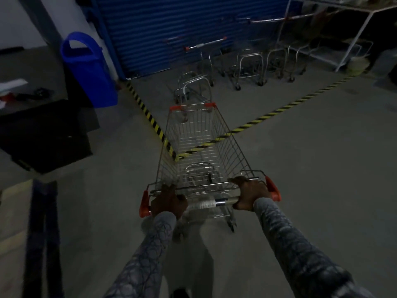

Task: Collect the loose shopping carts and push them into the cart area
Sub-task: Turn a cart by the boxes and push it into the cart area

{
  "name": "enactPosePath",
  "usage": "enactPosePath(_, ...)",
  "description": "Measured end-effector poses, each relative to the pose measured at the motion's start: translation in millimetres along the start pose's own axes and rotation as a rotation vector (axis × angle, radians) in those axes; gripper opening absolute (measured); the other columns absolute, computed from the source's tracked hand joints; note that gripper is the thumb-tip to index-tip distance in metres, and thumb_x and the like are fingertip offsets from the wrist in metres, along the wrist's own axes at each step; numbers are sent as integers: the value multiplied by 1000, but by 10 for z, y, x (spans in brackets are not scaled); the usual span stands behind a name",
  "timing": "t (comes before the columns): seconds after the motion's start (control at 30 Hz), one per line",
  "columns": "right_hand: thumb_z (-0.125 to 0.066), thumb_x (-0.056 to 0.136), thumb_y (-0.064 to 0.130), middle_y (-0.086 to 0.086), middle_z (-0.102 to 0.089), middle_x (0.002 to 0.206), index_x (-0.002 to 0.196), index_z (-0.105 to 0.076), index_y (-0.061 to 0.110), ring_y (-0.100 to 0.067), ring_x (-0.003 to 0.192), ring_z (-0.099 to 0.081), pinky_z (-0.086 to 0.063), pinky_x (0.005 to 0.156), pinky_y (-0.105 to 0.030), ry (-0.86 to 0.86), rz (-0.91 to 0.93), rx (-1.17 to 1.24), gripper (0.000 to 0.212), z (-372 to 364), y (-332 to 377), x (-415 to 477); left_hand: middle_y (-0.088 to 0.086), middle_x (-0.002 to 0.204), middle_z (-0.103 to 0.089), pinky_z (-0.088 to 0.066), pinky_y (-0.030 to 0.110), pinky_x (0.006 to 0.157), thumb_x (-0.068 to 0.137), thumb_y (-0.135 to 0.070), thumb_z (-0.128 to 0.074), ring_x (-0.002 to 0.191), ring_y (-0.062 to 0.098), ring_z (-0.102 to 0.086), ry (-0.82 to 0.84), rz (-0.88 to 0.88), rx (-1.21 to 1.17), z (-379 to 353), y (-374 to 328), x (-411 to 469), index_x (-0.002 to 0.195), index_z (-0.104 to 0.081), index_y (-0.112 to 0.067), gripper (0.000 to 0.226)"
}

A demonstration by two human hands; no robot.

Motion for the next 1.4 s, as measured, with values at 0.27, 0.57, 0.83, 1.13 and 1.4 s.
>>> enactPosePath(0.27,-65,53,59,11,-46,153,150,-34,47,-19,129,-57,-48,104,-41,-12,91,8,103,780,75,2083,2,150,-47,-45,40,101,81,-56,-38,121,34,-59,-90,70,-42,451,-363,1889,141,-54,-35,66)
enactPosePath(0.57,-70,60,52,6,-52,149,150,-32,49,-24,128,-57,-45,107,-39,40,143,-29,98,1638,167,4279,6,157,-34,-45,46,100,92,-55,-39,121,35,-59,-1,128,-6,917,-819,3850,150,-40,-33,62)
enactPosePath(0.83,-68,55,56,11,-43,155,151,-30,48,-22,132,-54,-43,109,-44,80,216,-22,104,2108,258,6032,8,154,-42,-43,43,103,88,-51,-50,123,39,-57,-41,238,-122,1357,-1061,5298,147,-44,-25,64)
enactPosePath(1.13,-62,51,64,8,-49,151,149,-35,48,-23,130,-55,-45,106,-45,29,378,-43,103,2849,415,8230,9,136,-51,-45,44,92,94,-43,-42,114,34,-62,-120,264,-34,1978,-1526,7132,128,-53,-22,41)
enactPosePath(1.4,-75,72,56,5,-36,160,155,-30,40,-24,141,-44,-33,117,-39,105,420,-79,95,3335,678,9706,10,135,-53,-45,44,92,95,-40,-43,111,36,-63,-147,334,8,2308,-1628,8569,131,-52,-21,41)
Point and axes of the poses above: each hand's wrist, its own x-axis towards the middle knuckle, its own z-axis out of the back of the hand, y = z × x, the point moved 4 cm from there along x, towards the middle knuckle
